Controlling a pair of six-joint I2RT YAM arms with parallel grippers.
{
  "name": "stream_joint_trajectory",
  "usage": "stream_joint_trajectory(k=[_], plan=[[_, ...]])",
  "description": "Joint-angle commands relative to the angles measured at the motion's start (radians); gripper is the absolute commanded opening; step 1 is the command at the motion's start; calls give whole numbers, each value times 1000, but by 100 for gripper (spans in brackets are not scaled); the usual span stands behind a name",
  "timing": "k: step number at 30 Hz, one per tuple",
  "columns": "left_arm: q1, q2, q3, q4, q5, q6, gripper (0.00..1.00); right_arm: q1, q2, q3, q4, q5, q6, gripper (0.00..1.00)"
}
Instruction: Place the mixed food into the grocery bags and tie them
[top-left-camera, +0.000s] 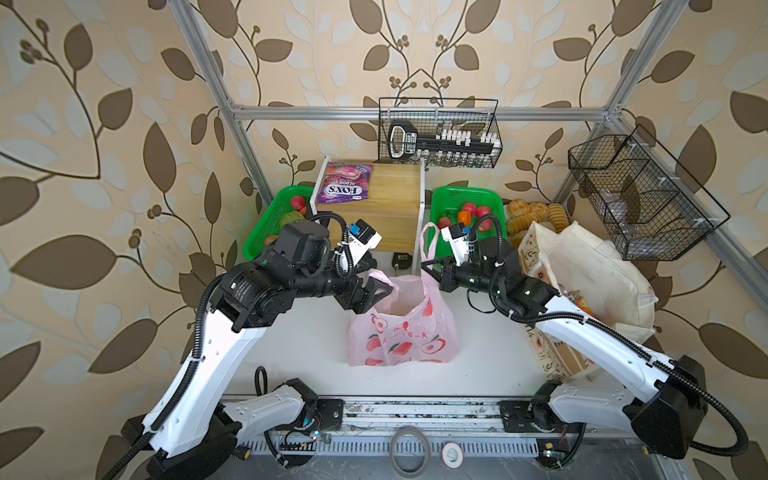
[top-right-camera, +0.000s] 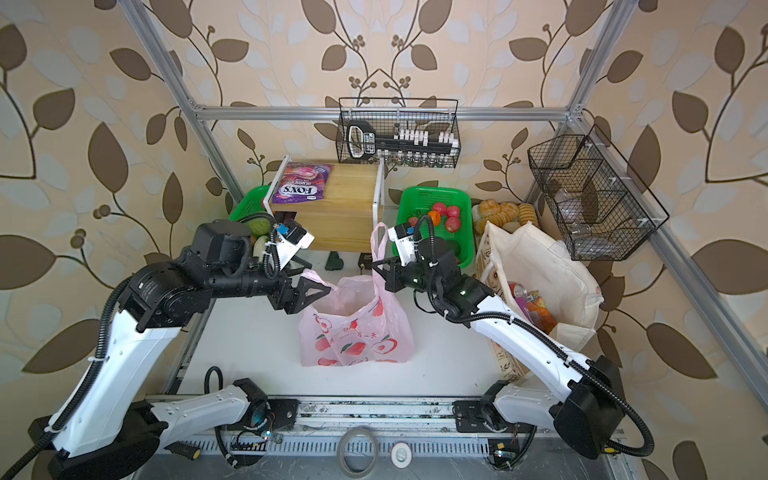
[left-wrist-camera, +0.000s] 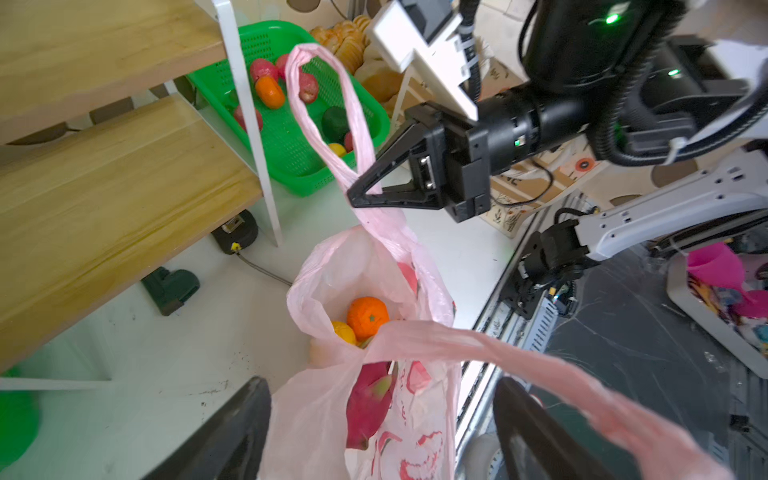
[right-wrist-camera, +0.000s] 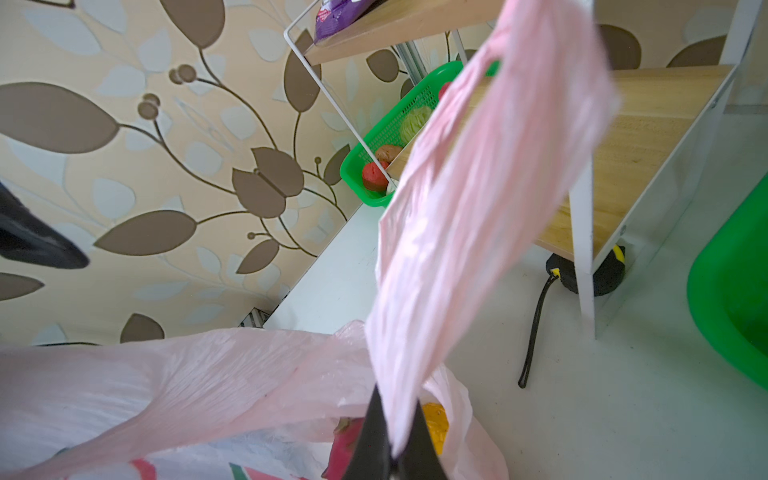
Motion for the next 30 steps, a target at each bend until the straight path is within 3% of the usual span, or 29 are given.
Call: stream_joint_trajectory(k=[1, 6, 10, 14, 17, 21, 27, 30], plan=[[-8, 70, 8, -36, -159, -26, 85, 13, 5, 41, -3, -15, 0, 0], [-8, 190, 20, -136, -337, -67, 90, 18, 12, 52, -35, 49, -1, 0], [-11, 141, 4, -133, -165, -28, 97, -18, 30, 77, -105, 156, 3, 0], [-15, 47, -59, -95, -27, 5, 99, -62, 49, 94, -103, 118, 12, 0], [-15, 14, -32, -99, -14, 7, 99, -64, 54, 97, -91, 109, 11, 0], [-15, 12, 45, -71, -92, -17, 99, -63, 64, 101, -80, 78, 21, 0], [-16, 103, 206, -118, -106, -6, 99, -49, 50, 99, -80, 68, 13, 0], [-15, 165, 289, -178, -71, 41, 93, -41, 44, 100, -84, 59, 8, 0]])
